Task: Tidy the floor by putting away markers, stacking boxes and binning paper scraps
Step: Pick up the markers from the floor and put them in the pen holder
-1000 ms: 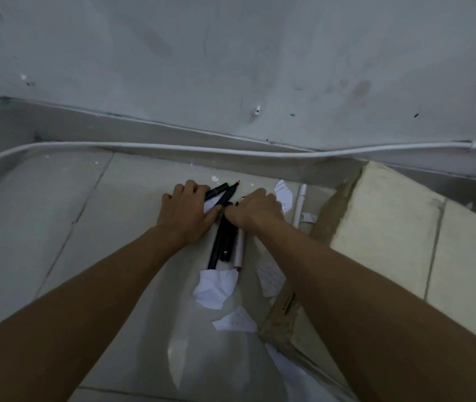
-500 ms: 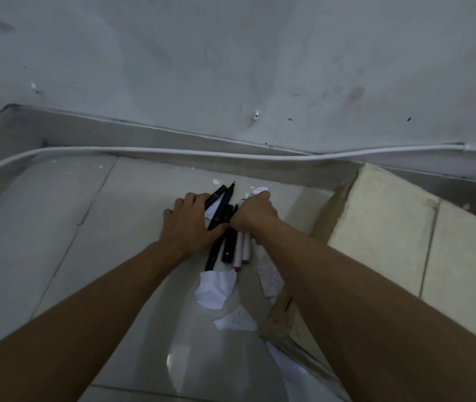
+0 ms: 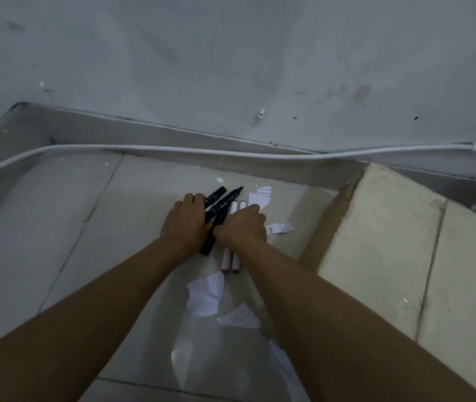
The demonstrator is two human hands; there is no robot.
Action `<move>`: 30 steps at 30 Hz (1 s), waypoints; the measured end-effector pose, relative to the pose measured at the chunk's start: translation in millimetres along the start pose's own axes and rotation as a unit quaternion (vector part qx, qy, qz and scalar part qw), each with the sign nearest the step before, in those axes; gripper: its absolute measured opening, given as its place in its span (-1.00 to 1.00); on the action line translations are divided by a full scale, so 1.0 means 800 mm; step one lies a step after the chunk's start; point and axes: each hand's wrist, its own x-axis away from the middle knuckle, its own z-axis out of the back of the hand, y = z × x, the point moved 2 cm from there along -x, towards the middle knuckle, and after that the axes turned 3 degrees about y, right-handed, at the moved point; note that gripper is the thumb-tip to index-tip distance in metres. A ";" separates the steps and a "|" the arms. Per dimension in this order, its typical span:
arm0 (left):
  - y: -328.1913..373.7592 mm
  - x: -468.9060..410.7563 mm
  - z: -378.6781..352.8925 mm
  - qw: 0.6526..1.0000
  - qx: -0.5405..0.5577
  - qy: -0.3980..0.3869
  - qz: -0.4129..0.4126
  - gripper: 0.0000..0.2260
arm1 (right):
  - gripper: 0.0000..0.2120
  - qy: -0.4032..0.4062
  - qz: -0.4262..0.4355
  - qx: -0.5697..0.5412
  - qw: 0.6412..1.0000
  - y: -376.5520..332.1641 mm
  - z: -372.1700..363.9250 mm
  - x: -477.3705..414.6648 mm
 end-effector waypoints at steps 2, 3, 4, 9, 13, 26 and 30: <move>-0.002 0.000 0.000 1.000 0.002 -0.001 0.005 -0.68 | -0.26 0.007 0.018 0.000 1.000 -0.001 -0.008 0.004; -0.003 0.000 0.000 1.000 0.008 -0.001 0.011 -0.68 | -0.27 0.007 0.025 0.000 1.000 -0.002 -0.010 0.005; -0.005 0.001 0.000 1.000 0.016 -0.003 0.019 -0.68 | -0.28 0.005 0.028 -0.002 1.000 -0.003 -0.011 0.005; -0.011 0.006 0.008 0.992 0.105 0.014 0.075 -0.72 | -0.37 0.027 0.016 -0.020 0.999 -0.008 -0.014 0.006; -0.014 0.004 0.019 0.970 0.206 0.028 0.124 -0.79 | -0.37 0.050 0.024 -0.003 0.998 -0.011 -0.019 0.009; -0.018 0.013 0.033 0.908 0.374 -0.017 0.188 -0.69 | -0.27 0.009 0.084 0.064 0.994 -0.015 -0.029 0.011; -0.019 0.014 0.031 0.920 0.345 -0.033 0.182 -0.66 | -0.21 -0.001 0.073 0.063 0.995 -0.011 -0.018 0.011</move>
